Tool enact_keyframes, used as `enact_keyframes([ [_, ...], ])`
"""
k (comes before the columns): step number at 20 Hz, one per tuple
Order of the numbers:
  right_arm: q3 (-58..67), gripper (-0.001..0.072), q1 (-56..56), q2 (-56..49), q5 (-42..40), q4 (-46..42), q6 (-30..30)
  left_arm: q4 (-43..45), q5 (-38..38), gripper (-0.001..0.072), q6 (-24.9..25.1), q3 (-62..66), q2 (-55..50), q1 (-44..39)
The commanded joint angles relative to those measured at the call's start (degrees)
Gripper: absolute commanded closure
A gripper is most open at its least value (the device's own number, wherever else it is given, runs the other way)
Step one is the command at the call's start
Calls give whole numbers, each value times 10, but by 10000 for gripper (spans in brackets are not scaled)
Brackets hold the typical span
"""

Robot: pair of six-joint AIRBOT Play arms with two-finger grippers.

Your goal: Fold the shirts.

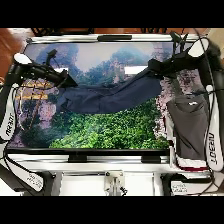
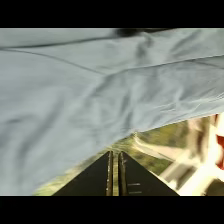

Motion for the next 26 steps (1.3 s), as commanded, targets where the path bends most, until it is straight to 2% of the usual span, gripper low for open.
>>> enact_keyframes([
  [1,0,634,21,59,43,0,29,-43,1,619,10,-23,16,-48],
  [2,0,634,23,73,51,0,37,-38,1,623,32,-28,26,-57],
  [3,0,634,24,88,58,-5,42,-15,22,673,28,-44,40,-61],
  [4,0,634,24,101,62,-5,44,-10,49,673,12,-72,56,-62],
  [7,0,634,24,128,84,-4,51,-28,64,673,13,-169,99,-72],
  [10,0,634,24,144,119,-3,51,-82,136,673,13,-254,118,-126],
  [16,0,634,24,173,148,-2,56,-135,286,673,10,-267,72,-277],
  [19,0,634,24,198,150,1,72,-140,351,673,-26,-265,52,-322],
  [21,0,634,24,213,158,3,81,-191,389,674,-7,-265,39,-349],
  [23,0,634,24,218,158,-4,87,-264,396,676,47,-264,28,-370],
  [25,0,634,24,211,158,-15,91,-261,383,680,66,-264,33,-365],
  [26,0,634,24,205,158,-16,89,-230,376,682,71,-264,42,-355],
])
